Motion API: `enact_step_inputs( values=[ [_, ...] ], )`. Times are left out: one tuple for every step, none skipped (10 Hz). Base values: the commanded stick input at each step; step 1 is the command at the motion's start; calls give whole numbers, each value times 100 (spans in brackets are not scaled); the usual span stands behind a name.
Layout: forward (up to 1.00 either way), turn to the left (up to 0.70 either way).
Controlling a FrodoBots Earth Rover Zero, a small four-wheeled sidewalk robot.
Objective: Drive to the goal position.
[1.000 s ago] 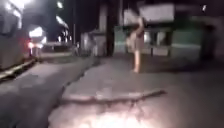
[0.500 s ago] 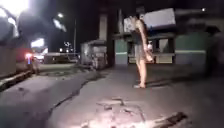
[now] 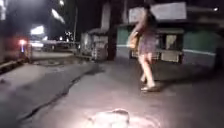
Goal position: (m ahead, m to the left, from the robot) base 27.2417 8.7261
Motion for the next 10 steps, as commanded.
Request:
enact_step_inputs(
  values=[
    [100, 0],
    [100, 0],
    [100, 0],
    [100, 0],
    [100, 6],
    [100, 10],
    [100, 3],
    [100, 0],
    [100, 0],
    [100, 0]
  ],
)
